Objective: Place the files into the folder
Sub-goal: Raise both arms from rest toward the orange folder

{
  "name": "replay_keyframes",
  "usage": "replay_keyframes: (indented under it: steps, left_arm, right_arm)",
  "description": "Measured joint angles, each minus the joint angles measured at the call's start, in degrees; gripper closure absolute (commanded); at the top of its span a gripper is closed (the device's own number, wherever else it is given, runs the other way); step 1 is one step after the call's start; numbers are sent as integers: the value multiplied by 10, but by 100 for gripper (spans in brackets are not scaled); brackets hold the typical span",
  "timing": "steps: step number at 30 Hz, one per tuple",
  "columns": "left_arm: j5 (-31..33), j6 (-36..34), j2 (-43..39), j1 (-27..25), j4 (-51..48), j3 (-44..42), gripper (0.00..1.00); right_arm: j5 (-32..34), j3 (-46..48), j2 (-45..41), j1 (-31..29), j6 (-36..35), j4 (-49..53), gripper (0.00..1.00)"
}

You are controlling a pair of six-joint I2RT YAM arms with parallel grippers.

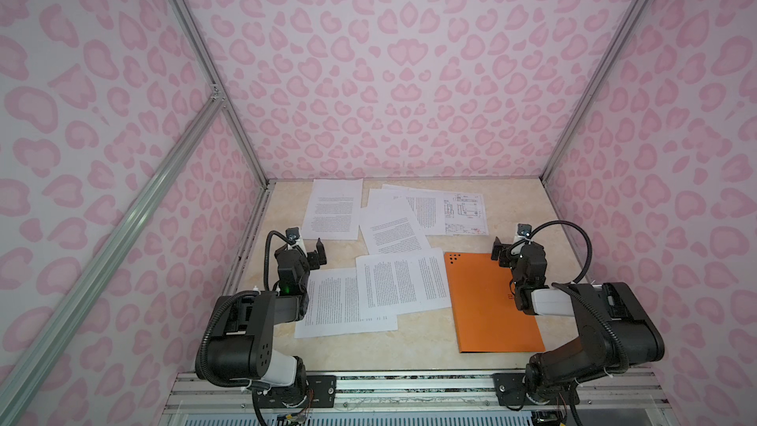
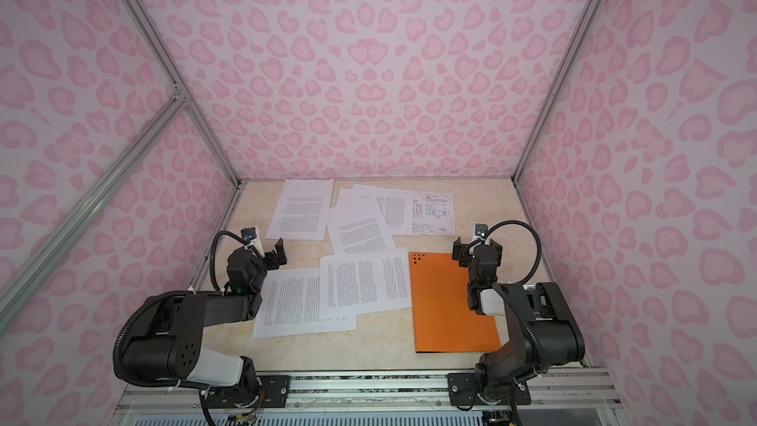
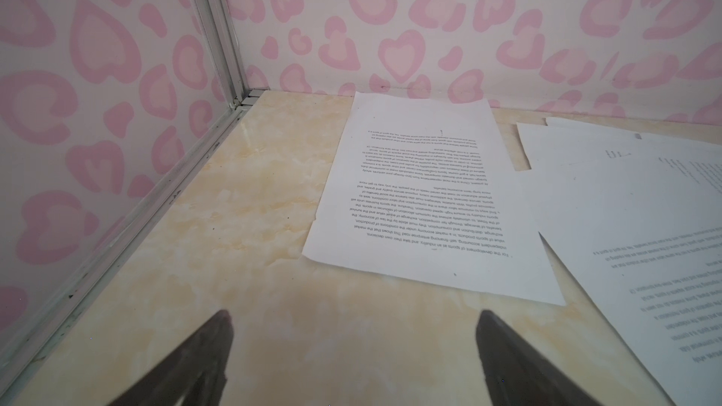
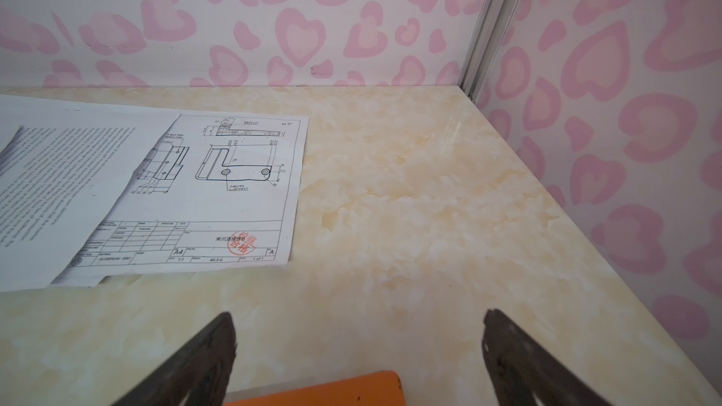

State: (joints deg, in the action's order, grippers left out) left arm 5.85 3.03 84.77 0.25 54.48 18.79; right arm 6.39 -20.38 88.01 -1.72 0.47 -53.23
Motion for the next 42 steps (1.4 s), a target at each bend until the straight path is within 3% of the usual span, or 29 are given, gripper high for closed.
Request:
replay_keyframes:
  steps: [39,42]
  left_arm:
    - [-9,0,0,5,-3,1,2]
    - [55,5,-32,-15,-73,28,2]
  right_arm:
    - [-17,0,0,14,4,0,1]
    - [-2,-2,-19,2,4,22,1]
